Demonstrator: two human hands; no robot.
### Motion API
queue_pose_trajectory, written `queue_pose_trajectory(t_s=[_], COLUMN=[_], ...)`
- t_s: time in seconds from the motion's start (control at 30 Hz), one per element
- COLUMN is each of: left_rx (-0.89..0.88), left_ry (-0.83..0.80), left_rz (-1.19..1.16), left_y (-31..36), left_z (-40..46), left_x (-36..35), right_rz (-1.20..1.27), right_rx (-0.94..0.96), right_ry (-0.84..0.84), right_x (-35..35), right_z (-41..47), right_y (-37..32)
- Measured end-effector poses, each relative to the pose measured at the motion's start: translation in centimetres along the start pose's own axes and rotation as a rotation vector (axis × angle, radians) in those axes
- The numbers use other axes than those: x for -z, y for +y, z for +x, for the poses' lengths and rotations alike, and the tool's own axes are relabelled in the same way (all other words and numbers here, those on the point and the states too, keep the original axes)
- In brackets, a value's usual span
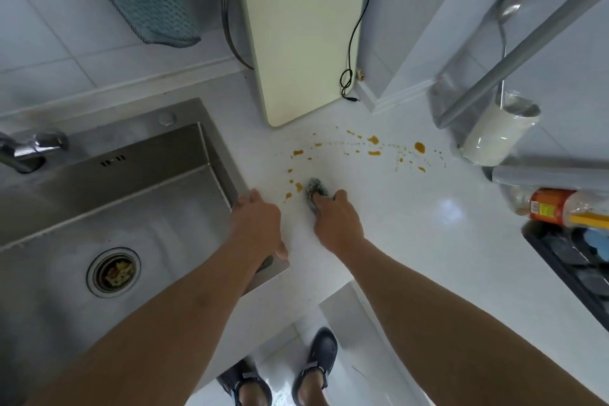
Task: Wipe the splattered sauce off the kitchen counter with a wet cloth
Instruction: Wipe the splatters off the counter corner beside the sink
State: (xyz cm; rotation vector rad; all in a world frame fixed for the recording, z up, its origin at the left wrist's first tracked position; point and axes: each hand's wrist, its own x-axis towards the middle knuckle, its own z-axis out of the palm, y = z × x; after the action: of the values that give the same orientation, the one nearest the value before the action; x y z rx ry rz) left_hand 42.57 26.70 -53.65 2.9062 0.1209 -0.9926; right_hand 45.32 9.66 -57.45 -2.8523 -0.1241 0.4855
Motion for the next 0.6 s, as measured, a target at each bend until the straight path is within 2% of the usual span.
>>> queue_pose_trajectory(t_s=[0.07,0.17,0.23,0.3,0.37,0.5,0.6], left_rx=[0.003,0.008,0.001,0.006,0.009,-0.045,-0.066], left_ry=[0.000,-0.018,-0.021,-0.035,-0.035,0.000,0.069], left_rz=[0.001,-0.001,0.015,0.050,0.071,0.114,0.041], left_y=[0.0,0.3,0.7,0.7,0.8,0.6,0.2], left_z=[0.1,0.1,0.4,0.8,1.1,0.8,1.2], left_x=[0.0,-0.3,0.1,0.3,0.4,1.0,2.4], right_rz=[-0.014,-0.044,0.018,0.067,0.042,-0.016,-0.034], right_rx=[-0.015,-0.218,-0.396,-0.454,-0.367,-0.070,0.041], right_ry=[0.010,0.043,0.089,0.095,0.104,0.044,-0.026], right_x=[0.7,2.5,3.5,3.2,2.3,-0.2,-0.2], right_z=[-0.5,0.6,2.6,4.3,4.4,2.2,0.7], right_y=[3.3,8.1,8.8,6.5,2.6,-3.2,-1.9])
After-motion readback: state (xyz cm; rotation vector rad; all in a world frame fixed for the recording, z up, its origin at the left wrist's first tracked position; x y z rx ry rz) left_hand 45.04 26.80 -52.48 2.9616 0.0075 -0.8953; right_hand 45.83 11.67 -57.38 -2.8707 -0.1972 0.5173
